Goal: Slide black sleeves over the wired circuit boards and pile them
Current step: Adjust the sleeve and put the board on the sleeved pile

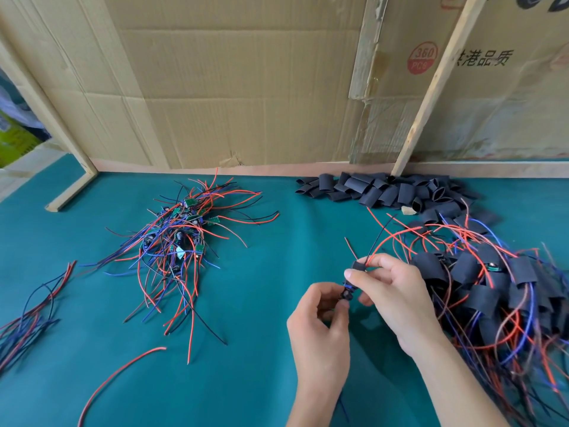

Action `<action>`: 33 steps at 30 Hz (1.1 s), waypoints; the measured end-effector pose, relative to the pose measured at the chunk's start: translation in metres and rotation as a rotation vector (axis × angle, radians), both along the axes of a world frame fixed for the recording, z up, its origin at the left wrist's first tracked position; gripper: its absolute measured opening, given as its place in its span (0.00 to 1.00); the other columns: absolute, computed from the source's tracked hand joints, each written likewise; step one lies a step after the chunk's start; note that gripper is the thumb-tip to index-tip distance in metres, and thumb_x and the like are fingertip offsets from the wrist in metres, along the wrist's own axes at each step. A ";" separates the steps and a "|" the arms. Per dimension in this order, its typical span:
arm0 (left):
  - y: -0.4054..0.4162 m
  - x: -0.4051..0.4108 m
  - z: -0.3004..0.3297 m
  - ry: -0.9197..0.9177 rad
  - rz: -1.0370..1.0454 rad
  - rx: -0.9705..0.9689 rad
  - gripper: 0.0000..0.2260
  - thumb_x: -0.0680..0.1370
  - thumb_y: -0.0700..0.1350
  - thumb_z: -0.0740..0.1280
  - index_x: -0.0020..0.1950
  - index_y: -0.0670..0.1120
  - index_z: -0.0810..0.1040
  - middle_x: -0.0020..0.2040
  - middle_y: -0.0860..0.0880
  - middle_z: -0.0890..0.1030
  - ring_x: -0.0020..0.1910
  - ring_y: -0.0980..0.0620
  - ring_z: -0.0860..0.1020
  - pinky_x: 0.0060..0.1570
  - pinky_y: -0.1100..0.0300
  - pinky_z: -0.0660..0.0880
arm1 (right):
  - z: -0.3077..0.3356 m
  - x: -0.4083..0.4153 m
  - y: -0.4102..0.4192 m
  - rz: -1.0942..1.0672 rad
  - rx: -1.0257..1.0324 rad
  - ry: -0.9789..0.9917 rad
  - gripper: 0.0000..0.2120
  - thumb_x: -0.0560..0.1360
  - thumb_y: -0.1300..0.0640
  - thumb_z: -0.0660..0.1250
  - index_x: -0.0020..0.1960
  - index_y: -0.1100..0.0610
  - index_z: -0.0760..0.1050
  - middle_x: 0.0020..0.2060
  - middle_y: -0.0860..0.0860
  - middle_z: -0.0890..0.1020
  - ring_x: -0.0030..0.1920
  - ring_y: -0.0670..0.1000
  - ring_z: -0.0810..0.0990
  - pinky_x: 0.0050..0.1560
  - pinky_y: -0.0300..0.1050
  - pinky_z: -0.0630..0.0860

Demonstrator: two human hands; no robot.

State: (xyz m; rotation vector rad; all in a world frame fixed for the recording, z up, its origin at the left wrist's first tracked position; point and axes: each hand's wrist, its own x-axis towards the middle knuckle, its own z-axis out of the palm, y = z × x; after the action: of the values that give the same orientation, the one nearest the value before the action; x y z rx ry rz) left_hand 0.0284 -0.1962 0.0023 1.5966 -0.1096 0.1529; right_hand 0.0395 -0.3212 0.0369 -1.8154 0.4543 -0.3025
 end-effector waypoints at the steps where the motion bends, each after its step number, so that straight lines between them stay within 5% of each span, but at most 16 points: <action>1: 0.000 0.000 0.000 0.001 0.002 0.000 0.14 0.76 0.32 0.71 0.44 0.53 0.81 0.41 0.58 0.84 0.43 0.55 0.83 0.43 0.69 0.76 | 0.000 0.000 -0.001 -0.001 -0.023 0.001 0.05 0.72 0.55 0.78 0.44 0.52 0.82 0.32 0.51 0.86 0.28 0.46 0.81 0.42 0.48 0.79; 7: -0.001 0.000 0.000 0.006 -0.006 0.016 0.14 0.76 0.32 0.72 0.44 0.52 0.80 0.41 0.59 0.84 0.44 0.56 0.83 0.43 0.70 0.76 | 0.004 0.001 -0.007 -0.007 0.000 0.032 0.13 0.63 0.46 0.72 0.43 0.53 0.83 0.32 0.51 0.86 0.26 0.47 0.79 0.38 0.45 0.75; 17: -0.001 0.001 -0.002 0.012 -0.049 0.077 0.13 0.75 0.33 0.72 0.42 0.53 0.82 0.40 0.59 0.85 0.41 0.56 0.83 0.42 0.69 0.76 | -0.001 0.002 -0.013 0.041 -0.030 0.025 0.04 0.72 0.58 0.74 0.41 0.50 0.82 0.31 0.53 0.85 0.26 0.47 0.78 0.35 0.39 0.74; 21: 0.000 0.000 -0.003 0.014 -0.026 0.078 0.13 0.75 0.33 0.72 0.42 0.52 0.82 0.39 0.59 0.85 0.41 0.56 0.83 0.41 0.70 0.75 | 0.000 -0.001 -0.010 0.058 0.000 0.008 0.05 0.68 0.53 0.74 0.42 0.53 0.82 0.31 0.53 0.85 0.27 0.49 0.78 0.34 0.41 0.75; 33: 0.001 0.003 -0.007 0.032 0.074 0.011 0.09 0.77 0.40 0.74 0.41 0.51 0.80 0.37 0.54 0.82 0.36 0.54 0.81 0.38 0.65 0.76 | -0.004 -0.009 0.003 0.272 0.290 0.019 0.13 0.64 0.47 0.78 0.42 0.54 0.82 0.36 0.59 0.83 0.35 0.52 0.79 0.36 0.44 0.74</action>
State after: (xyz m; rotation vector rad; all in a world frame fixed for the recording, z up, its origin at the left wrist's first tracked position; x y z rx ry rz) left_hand 0.0310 -0.1948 -0.0048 1.6147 -0.0272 0.1844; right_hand 0.0302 -0.3184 0.0333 -1.5729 0.2447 -0.0289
